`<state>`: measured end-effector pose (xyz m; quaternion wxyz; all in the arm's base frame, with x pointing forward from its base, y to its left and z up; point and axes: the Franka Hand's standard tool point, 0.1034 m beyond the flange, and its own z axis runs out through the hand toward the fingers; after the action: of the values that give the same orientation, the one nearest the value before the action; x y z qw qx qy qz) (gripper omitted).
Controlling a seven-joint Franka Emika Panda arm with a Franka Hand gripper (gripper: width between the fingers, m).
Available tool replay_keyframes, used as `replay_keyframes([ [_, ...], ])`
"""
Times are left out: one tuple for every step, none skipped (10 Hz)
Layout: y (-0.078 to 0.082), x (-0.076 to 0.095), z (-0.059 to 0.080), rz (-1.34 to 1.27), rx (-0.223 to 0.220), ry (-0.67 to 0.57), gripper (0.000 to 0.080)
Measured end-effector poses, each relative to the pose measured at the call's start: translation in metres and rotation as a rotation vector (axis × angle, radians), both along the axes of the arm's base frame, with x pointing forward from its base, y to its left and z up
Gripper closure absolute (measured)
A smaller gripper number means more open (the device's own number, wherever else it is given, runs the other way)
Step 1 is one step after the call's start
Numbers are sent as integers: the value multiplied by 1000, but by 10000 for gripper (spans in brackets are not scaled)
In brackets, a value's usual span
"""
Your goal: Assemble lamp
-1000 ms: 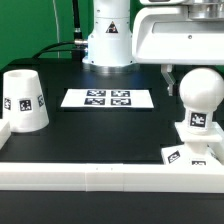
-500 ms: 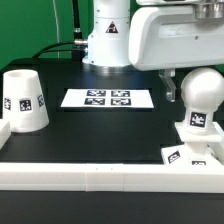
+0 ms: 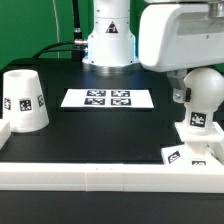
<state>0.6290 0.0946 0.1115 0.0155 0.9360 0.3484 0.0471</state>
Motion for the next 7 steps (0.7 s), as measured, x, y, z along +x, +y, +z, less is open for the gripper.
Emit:
replay_keyframes([
  [-1, 0, -2, 109, -14, 1, 101],
  [-1, 0, -2, 182, -29, 0, 101],
  [-1, 0, -1, 253, -43, 0, 101],
  [-3, 0, -1, 364, -65, 0, 101],
  [-4, 0, -1, 472, -86, 2, 101],
  [-4, 1, -1, 570, -106, 4, 101],
  [-4, 1, 0, 660, -124, 13, 101],
])
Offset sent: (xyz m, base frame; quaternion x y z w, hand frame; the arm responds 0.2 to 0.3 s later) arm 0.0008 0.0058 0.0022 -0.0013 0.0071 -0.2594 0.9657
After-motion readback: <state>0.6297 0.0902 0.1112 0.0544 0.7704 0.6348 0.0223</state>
